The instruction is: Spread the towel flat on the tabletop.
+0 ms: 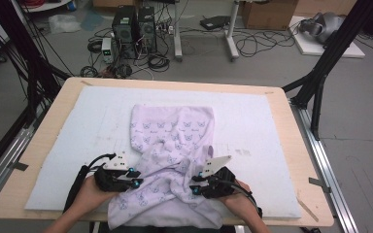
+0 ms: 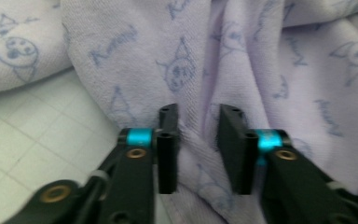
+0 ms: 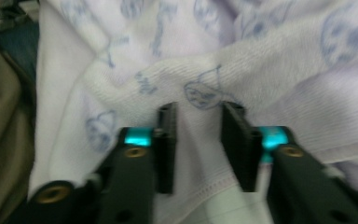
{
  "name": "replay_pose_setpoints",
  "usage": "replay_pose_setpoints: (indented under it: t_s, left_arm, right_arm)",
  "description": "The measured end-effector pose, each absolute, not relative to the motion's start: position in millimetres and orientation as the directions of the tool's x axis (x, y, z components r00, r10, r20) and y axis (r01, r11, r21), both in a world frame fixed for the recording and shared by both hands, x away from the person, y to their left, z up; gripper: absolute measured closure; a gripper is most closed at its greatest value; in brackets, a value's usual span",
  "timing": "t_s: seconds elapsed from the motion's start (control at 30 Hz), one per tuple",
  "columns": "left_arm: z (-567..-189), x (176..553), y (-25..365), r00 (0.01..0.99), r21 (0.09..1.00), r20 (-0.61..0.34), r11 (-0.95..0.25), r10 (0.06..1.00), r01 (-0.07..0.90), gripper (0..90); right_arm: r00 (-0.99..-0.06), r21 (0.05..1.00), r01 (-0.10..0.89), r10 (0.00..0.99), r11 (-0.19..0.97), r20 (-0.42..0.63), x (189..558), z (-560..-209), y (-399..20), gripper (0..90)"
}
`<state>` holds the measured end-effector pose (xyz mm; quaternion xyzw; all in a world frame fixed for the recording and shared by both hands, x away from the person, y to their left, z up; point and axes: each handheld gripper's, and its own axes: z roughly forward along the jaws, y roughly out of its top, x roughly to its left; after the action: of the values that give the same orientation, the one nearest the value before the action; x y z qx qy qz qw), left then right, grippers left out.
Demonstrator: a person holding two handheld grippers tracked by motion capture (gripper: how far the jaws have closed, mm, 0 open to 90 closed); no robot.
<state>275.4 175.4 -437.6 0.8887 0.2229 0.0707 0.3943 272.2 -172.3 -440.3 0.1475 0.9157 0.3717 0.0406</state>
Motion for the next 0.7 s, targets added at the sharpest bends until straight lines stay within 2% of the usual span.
replay_pose_setpoints:
  t_s: [0.03,0.07,0.13,0.37,0.57,0.63,0.7]
  left_arm:
    - [-436.0,274.3,177.5,0.889,0.731,-0.049,-0.591,0.455,0.342,83.3]
    - [-435.2,273.4,179.0,0.889,0.728,-0.04,-0.596,0.457,0.339,86.7]
    - [-434.6,268.0,182.9,0.887,0.727,-0.042,-0.594,0.46,0.343,87.4]
    - [-429.0,231.3,200.7,0.89,0.738,-0.032,-0.59,0.456,0.329,87.9]
    - [-413.6,202.5,210.4,0.9,0.777,-0.035,-0.554,0.435,0.298,87.7]
    - [-408.5,199.2,210.5,0.903,0.799,-0.033,-0.532,0.428,0.281,84.6]
    - [-406.5,204.1,208.9,0.896,0.805,-0.007,-0.529,0.444,0.268,77.0]
  right_arm:
    - [-0.953,0.703,0.235,0.3,0.671,0.033,271.1,-440.9,-172.9,82.5]
    - [-0.956,0.699,0.235,0.29,0.675,0.042,269.4,-440.6,-173.7,85.8]
    - [-0.957,0.699,0.231,0.286,0.677,0.039,266.5,-440.2,-174.1,87.7]
    - [-0.965,0.709,0.22,0.254,0.67,0.059,240.4,-436.3,-180.5,88.7]
    - [-0.977,0.746,0.193,0.193,0.637,0.089,206.5,-418.0,-184.7,89.7]
    - [-0.981,0.766,0.177,0.173,0.618,0.087,198.2,-408.8,-184.6,85.9]
    - [-0.982,0.779,0.162,0.177,0.606,0.066,198.1,-400.2,-184.5,81.8]
